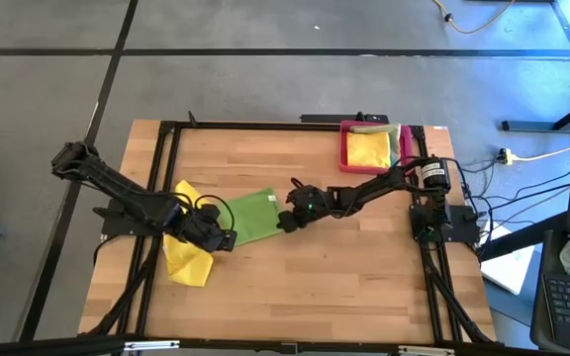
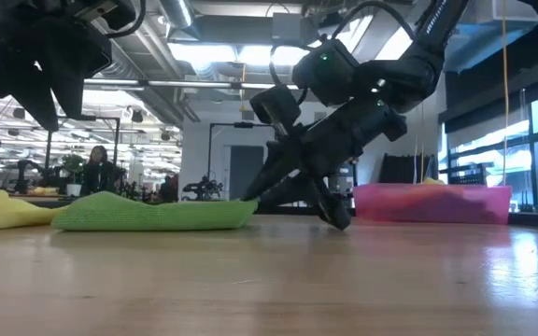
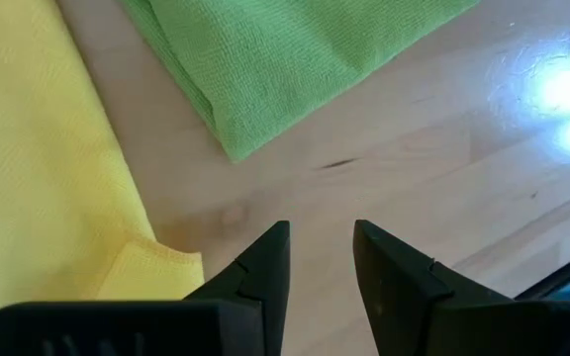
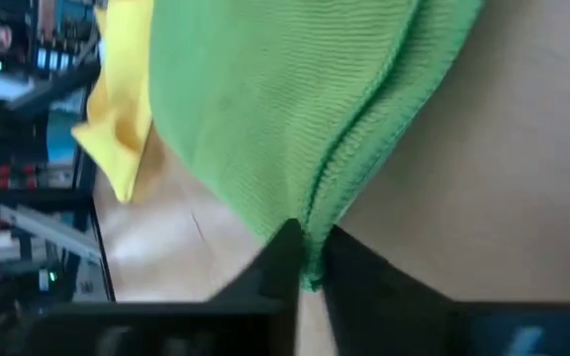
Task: Fold microfiber towels
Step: Put the green towel into the red bin
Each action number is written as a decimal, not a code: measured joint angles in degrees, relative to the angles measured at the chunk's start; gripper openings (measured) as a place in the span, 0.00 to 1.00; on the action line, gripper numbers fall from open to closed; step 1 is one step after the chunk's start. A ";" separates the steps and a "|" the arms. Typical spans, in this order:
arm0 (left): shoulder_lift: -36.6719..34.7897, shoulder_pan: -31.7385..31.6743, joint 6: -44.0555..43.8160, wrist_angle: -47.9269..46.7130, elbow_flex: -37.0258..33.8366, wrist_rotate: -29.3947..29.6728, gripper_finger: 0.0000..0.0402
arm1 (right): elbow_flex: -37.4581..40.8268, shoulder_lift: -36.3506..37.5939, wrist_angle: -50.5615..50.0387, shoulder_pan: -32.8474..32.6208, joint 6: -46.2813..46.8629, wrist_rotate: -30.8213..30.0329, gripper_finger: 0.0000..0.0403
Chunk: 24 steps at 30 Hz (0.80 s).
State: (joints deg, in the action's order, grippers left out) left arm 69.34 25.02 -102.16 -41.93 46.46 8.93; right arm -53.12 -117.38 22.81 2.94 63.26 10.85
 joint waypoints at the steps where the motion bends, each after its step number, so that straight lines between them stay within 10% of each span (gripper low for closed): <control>1: 0.00 0.15 -0.35 0.24 0.00 0.19 0.26 | 0.00 0.00 0.00 0.00 -0.92 0.46 0.07; 11: 0.00 0.58 -0.97 0.63 0.00 2.75 0.26 | -0.09 3.64 -6.03 1.51 -12.31 5.34 0.01; 24: 0.00 -0.27 -0.79 0.60 0.00 8.35 0.26 | -6.83 18.39 -51.08 5.92 -41.28 6.46 0.00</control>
State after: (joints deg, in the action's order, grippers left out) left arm 69.34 24.75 -102.96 -41.32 46.46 17.29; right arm -59.95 -98.99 -28.27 8.86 21.98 17.31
